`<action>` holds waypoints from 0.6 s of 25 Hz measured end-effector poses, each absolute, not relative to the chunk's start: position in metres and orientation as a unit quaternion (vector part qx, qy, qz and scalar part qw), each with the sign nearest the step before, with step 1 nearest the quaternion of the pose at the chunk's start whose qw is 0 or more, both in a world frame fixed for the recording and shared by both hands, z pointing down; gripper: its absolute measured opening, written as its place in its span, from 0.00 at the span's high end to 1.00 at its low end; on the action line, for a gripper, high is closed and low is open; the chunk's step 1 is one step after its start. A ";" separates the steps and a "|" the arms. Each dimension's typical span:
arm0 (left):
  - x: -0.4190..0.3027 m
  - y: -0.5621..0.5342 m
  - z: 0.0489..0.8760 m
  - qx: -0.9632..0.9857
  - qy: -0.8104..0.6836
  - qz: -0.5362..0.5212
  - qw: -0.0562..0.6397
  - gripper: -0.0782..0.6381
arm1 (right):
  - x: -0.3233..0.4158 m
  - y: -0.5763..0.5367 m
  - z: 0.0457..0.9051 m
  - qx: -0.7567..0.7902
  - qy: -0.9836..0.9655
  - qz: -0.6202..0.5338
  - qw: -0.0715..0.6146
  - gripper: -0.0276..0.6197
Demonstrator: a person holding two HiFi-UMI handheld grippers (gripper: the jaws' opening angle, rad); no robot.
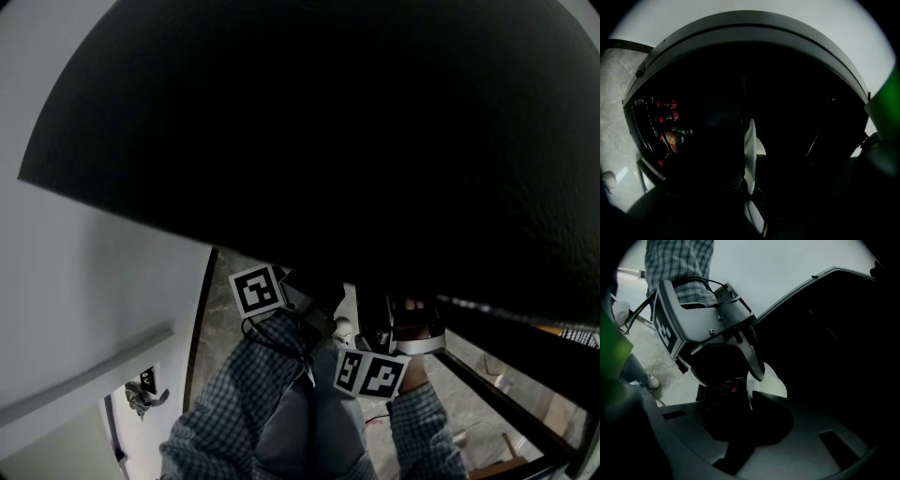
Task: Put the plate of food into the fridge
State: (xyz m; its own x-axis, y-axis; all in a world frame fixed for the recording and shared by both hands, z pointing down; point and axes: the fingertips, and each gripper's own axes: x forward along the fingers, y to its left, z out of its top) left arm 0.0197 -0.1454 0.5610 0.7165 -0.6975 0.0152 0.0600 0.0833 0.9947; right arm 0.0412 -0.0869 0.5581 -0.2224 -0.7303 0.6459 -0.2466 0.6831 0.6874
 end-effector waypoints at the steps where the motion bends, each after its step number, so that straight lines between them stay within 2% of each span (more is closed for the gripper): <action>1: 0.020 -0.146 0.560 0.622 -0.256 -0.272 0.689 0.82 | 0.041 -0.087 0.558 0.329 -0.747 -0.226 0.532 0.90; 15: 0.018 -0.137 0.556 0.663 -0.257 -0.212 0.671 0.80 | 0.040 -0.103 0.560 0.357 -0.746 -0.203 0.525 0.90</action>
